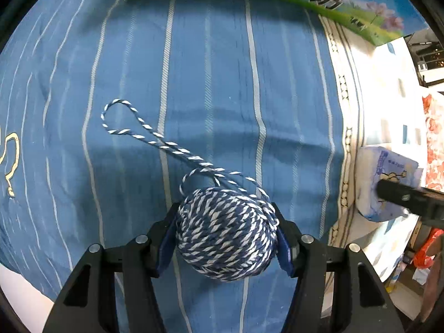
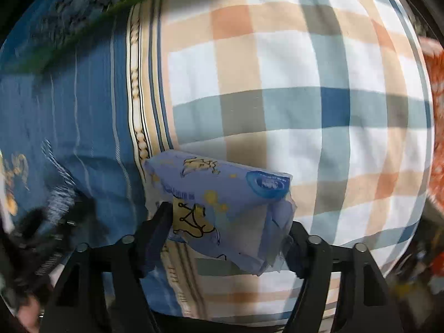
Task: Organize soft objects
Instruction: 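Lift the yarn ball and blue tissue pack toward the box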
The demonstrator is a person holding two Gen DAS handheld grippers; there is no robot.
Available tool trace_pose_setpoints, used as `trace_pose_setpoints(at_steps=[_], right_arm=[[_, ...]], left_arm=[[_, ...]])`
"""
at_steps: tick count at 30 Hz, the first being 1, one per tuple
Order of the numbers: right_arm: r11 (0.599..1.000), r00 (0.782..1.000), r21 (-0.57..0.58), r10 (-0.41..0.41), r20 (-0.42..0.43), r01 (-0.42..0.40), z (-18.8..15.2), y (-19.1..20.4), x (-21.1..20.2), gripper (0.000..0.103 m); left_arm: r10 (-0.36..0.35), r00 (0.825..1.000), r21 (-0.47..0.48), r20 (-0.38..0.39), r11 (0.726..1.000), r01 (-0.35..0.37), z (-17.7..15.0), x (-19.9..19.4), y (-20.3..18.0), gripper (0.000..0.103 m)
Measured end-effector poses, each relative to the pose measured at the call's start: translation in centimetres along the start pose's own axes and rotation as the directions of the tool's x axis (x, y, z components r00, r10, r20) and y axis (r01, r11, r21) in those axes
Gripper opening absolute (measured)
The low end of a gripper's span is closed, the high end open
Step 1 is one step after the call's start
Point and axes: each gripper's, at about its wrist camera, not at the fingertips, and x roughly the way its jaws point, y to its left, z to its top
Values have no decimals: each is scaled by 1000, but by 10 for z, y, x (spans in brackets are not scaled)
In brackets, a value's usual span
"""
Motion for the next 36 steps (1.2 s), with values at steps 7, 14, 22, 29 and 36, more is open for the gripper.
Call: trace_pose_setpoints(at_steps=[7, 14, 22, 29, 36], right_arm=[[994, 998, 97, 46, 34, -50, 8, -1, -6, 93], [991, 1000, 134, -11, 10, 9, 18, -1, 8, 93], [993, 993, 68, -105, 56, 101, 21, 48, 24, 92], [991, 988, -19, -127, 84, 129, 14, 88, 23, 51], [989, 990, -104, -95, 101, 106, -6, 116, 11, 44]], left_arm=[[33, 999, 16, -5, 999, -33, 12, 13, -11, 58], [39, 999, 16, -8, 999, -39, 8, 5, -23, 58], [47, 999, 19, -5, 999, -46, 12, 4, -18, 58], [47, 999, 13, -7, 999, -47, 11, 4, -17, 57], [44, 998, 11, 37, 999, -44, 10, -19, -15, 57]])
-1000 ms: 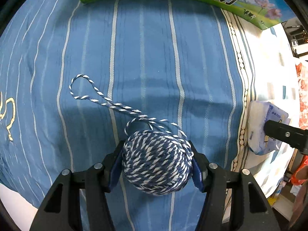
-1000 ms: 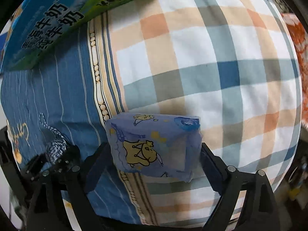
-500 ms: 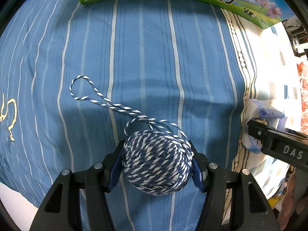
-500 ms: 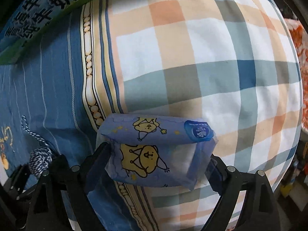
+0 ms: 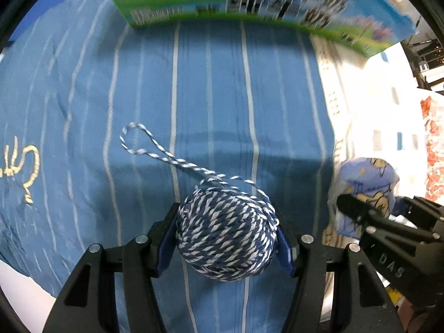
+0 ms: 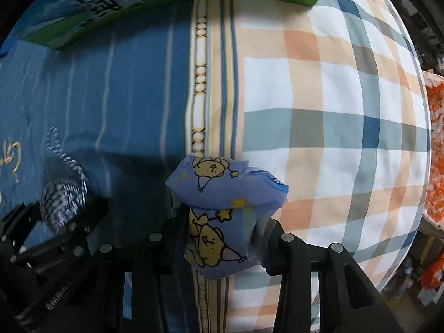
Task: Organize soft objects
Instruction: 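Lift the yarn ball and blue tissue pack toward the box, then lower the yarn ball and tissue pack into the cardboard box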
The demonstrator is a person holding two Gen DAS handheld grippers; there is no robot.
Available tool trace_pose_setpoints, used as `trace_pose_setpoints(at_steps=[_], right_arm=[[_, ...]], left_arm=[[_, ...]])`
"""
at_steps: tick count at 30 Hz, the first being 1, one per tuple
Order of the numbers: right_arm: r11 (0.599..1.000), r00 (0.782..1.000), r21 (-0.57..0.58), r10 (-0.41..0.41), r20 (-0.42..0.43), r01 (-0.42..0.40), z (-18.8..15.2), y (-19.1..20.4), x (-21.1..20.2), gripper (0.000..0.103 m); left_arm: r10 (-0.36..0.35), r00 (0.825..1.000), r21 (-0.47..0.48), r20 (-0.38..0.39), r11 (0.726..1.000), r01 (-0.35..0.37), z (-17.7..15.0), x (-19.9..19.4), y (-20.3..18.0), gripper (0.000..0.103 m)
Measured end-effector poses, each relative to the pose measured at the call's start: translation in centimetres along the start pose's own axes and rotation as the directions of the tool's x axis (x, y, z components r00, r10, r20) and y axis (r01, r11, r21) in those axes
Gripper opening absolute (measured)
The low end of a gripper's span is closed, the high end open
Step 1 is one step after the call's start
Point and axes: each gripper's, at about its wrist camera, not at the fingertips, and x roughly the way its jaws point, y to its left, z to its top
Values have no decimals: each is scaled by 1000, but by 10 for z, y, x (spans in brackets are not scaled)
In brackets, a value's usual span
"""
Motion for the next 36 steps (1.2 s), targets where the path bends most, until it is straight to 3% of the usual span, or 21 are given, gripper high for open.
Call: trace_pose_setpoints(at_steps=[6, 12, 17, 25, 30, 36], right_arm=[[998, 996, -20, 60, 64, -58, -12, 9, -44, 44], [995, 984, -40, 100, 149, -95, -18, 8, -97, 44], [990, 966, -65, 139, 216, -128, -7, -48, -163, 44], [978, 933, -97, 208, 295, -187, -21, -50, -210, 44], [967, 912, -120, 251, 326, -223, -11, -49, -229, 44], [963, 880, -131, 268, 391, -235, 22, -55, -268, 44]], left_arm=[[-18, 994, 11, 106, 1000, 17, 3, -53, -3, 57], [-55, 976, 36, 213, 998, 49, 2, -113, -9, 57], [-84, 955, 59, 286, 996, 70, -2, -158, -14, 58], [-127, 923, 96, 363, 990, 99, -4, -207, -29, 57], [-173, 901, 116, 398, 984, 138, 10, -235, -33, 58], [-174, 867, 134, 467, 983, 125, 51, -269, -30, 58]])
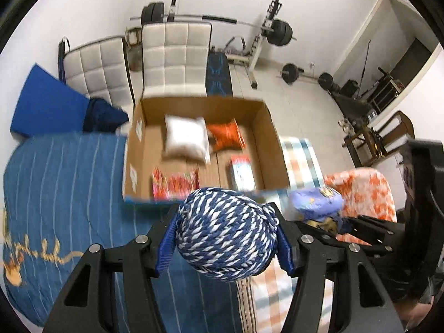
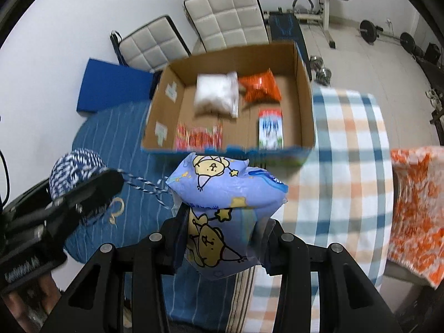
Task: Organize soft objects
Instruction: 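Lower the yarn ball and tissue pack into the cardboard box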
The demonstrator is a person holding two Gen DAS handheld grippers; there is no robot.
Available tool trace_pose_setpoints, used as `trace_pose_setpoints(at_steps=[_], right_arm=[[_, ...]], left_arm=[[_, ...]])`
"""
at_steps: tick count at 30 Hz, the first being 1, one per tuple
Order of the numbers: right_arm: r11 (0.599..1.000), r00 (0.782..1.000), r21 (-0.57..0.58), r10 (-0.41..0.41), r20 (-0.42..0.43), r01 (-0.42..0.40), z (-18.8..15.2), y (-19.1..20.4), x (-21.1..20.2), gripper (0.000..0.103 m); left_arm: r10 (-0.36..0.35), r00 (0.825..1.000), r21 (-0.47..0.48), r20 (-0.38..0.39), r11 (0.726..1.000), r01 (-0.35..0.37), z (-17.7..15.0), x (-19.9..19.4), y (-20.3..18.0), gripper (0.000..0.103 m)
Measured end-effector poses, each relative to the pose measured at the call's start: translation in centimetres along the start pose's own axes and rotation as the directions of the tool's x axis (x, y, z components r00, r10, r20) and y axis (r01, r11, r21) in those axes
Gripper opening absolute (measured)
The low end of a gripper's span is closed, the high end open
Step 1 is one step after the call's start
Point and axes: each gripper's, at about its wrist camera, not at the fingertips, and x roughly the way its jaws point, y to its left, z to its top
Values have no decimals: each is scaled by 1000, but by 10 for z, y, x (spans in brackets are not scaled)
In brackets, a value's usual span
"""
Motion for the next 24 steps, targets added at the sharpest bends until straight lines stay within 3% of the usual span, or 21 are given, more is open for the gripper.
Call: trace_pose_setpoints(at_steps=[4, 9, 17, 24], right_arm=[[1000, 999, -7, -9, 43, 9, 36, -1, -7, 44], [1000, 998, -3, -27, 63, 27, 81, -6, 2, 44], [997, 999, 48, -53, 11, 53, 151, -34, 60, 45], [993, 987, 31, -114, -112, 118, 190, -54, 153, 45]], left_arm=[[25, 999, 7, 45, 1000, -26, 45, 3, 9, 58], [46, 998, -1, 32, 999, -46, 91, 29, 26, 58], [106, 990, -13, -91, 994, -108, 135, 107, 61, 58], [124, 958, -37, -257, 990, -139, 139, 196, 89, 58]])
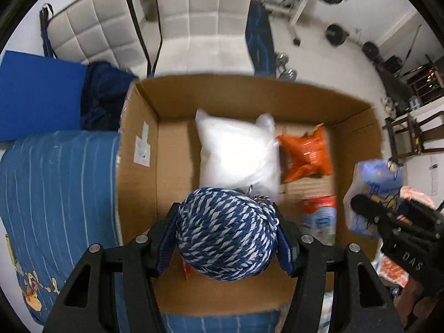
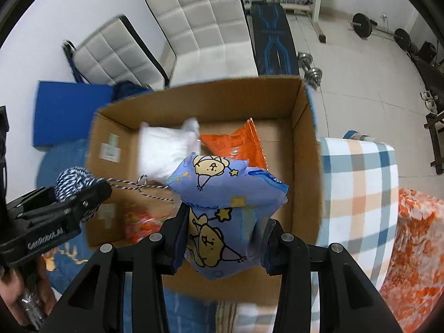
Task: Organize soft objects
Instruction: 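Lower the yarn ball and tissue pack into the cardboard box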
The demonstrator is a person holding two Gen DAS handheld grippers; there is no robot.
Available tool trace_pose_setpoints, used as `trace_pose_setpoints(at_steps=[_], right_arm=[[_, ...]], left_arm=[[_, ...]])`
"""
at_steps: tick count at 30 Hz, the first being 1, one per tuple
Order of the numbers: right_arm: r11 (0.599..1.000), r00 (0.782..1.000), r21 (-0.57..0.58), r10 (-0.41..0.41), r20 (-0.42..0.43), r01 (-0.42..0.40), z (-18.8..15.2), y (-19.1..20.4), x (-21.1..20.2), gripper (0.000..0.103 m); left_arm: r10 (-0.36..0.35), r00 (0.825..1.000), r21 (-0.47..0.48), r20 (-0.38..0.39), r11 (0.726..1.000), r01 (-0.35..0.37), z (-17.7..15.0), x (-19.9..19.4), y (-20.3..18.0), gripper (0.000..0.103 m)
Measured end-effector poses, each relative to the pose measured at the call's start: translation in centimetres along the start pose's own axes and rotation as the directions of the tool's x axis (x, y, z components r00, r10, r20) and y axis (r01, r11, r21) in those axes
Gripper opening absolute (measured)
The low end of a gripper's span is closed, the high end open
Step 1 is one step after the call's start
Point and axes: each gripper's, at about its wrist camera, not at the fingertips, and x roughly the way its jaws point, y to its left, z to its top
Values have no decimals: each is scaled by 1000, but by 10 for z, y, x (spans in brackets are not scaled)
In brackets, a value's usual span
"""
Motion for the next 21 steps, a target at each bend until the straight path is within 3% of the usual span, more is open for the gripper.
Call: trace_pose_setpoints(at_steps=[9, 21], right_arm=[[990, 986, -86, -120, -115, 110, 28, -2, 97, 45], [975, 974, -197, -137, -177, 102, 25, 6, 131, 45]], left_arm=[[10, 993, -36, -114, 999, -14, 6, 82, 14, 58], [-19, 977, -58, -214, 998, 7, -6, 126, 19, 57]])
